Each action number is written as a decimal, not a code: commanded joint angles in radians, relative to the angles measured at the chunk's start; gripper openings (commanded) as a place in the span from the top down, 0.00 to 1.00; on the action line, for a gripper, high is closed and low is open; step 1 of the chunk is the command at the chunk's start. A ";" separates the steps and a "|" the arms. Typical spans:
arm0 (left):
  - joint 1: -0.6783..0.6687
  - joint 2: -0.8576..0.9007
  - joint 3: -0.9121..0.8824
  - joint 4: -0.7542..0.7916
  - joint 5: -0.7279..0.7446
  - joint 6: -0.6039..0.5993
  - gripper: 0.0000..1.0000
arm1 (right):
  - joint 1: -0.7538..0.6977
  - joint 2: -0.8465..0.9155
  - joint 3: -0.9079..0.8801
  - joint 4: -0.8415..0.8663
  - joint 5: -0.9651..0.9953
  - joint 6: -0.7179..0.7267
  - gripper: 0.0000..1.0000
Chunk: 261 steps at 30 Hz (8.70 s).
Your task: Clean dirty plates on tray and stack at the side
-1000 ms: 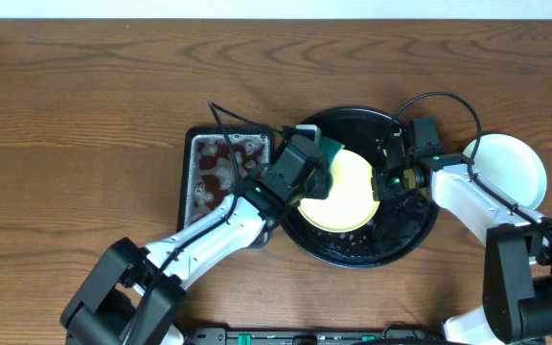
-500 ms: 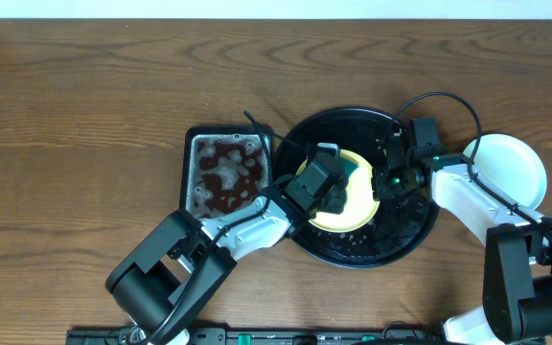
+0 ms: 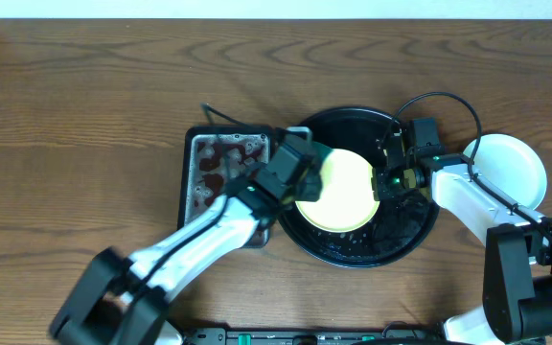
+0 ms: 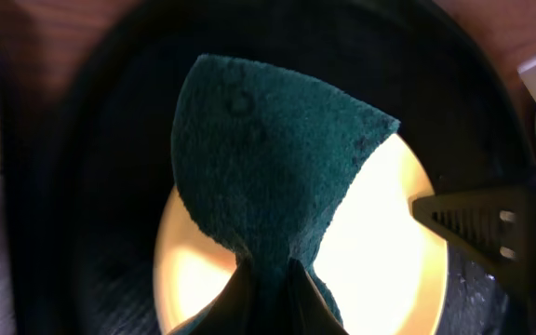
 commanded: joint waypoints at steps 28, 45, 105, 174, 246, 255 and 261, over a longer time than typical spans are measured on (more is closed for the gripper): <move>0.321 0.103 -0.035 -0.259 -0.038 0.193 0.48 | -0.010 -0.077 0.025 0.030 0.023 -0.007 0.99; 0.321 0.103 -0.035 -0.337 -0.038 0.192 0.37 | 0.145 -0.432 0.027 -0.031 0.710 -0.130 0.99; 0.319 -0.018 0.010 -0.423 -0.060 0.249 0.37 | 0.549 -0.440 0.027 0.109 1.476 -0.279 0.99; 0.319 -0.070 -0.028 -0.393 -0.074 0.237 0.25 | 0.386 -0.440 0.027 0.058 1.147 0.059 0.99; 0.431 -0.464 0.021 -0.813 -0.071 0.209 0.14 | -0.140 -0.592 0.062 -0.396 0.104 -0.070 0.01; 0.431 -0.982 -0.252 -0.585 -0.073 0.214 0.14 | -0.119 -1.064 -0.168 -0.232 0.133 -0.070 0.01; 0.431 -1.162 -0.285 -0.591 -0.079 0.215 0.13 | -0.119 -1.187 -0.219 -0.272 0.132 -0.070 0.01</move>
